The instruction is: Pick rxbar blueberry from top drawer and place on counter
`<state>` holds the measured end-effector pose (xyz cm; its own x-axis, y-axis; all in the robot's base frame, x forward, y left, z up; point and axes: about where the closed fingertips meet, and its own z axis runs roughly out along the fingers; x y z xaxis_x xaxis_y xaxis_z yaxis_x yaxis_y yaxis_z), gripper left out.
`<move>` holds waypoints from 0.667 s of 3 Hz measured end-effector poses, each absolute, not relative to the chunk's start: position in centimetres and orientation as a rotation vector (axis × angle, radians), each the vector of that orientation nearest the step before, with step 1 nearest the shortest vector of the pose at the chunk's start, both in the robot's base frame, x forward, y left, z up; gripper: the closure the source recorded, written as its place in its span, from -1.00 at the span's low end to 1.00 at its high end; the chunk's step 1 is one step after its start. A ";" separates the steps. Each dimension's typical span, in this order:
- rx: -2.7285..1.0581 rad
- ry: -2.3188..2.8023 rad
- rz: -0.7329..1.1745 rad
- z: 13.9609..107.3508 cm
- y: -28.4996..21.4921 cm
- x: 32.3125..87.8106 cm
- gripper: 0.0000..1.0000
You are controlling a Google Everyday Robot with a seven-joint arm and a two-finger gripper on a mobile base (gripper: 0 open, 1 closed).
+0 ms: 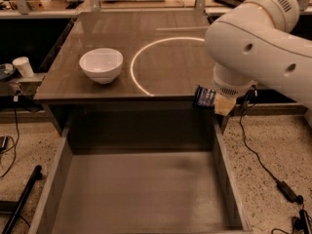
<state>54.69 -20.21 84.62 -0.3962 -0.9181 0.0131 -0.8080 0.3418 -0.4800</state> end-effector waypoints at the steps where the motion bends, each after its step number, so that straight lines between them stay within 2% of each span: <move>1: -1.596 2.287 -0.629 85.3 -17.8 57.2 1.00; 2: -1.617 2.259 -0.646 85.5 -16.6 59.2 1.00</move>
Offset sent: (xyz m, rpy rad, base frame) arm 0.0713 0.0523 0.0103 -0.0390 -0.0434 0.1019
